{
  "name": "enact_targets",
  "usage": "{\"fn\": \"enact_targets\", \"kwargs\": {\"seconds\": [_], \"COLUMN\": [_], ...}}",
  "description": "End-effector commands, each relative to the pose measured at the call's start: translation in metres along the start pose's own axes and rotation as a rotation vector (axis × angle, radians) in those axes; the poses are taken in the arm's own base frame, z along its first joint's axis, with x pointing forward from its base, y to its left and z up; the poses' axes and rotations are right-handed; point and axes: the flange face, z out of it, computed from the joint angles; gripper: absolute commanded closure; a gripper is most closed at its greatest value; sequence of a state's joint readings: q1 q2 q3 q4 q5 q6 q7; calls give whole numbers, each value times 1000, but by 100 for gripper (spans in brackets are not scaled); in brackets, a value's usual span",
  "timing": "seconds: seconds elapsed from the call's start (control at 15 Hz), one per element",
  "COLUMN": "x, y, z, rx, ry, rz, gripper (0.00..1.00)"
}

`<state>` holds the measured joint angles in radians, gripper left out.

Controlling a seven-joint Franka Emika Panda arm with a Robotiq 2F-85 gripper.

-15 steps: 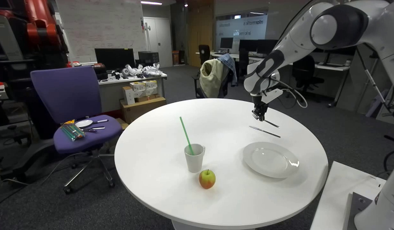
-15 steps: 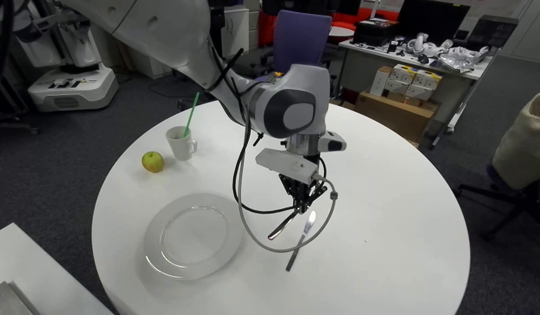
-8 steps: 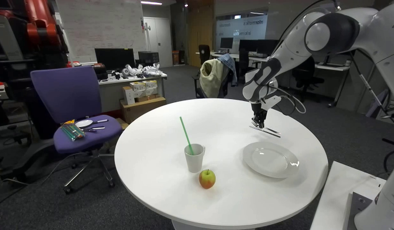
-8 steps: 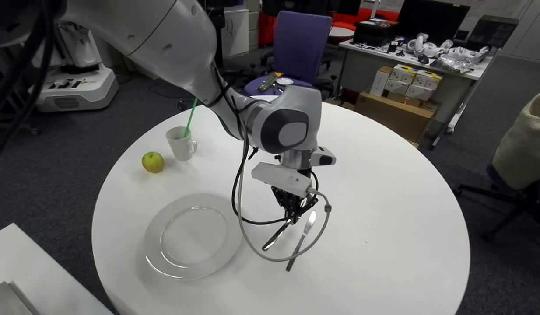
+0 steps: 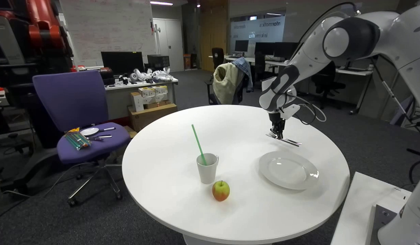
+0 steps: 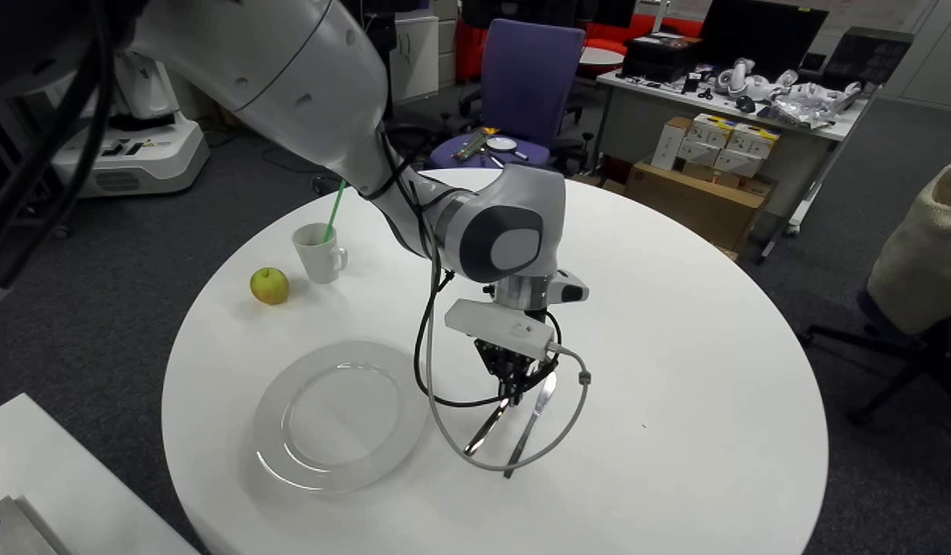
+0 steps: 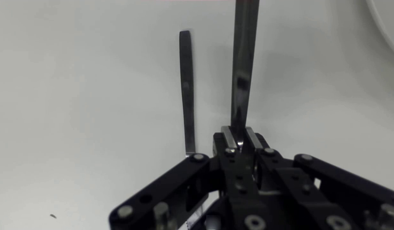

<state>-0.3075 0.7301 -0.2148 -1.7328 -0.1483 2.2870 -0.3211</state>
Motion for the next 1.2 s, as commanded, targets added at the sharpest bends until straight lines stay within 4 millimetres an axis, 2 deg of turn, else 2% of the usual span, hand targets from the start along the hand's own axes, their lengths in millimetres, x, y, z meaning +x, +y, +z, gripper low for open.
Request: {"fn": "enact_targets", "kwargs": {"seconds": [0.0,0.6,0.93,1.0,1.13], "x": [2,18,23,23,22], "y": [6,7,12,12,13], "z": [-3,18,17,17,17], "rx": [8,10,4,5,12], "ry": [18,-7,-4,-7,-4], "rz": [-8,2,1,-2,0], "gripper": [97,97,97,64,56]}}
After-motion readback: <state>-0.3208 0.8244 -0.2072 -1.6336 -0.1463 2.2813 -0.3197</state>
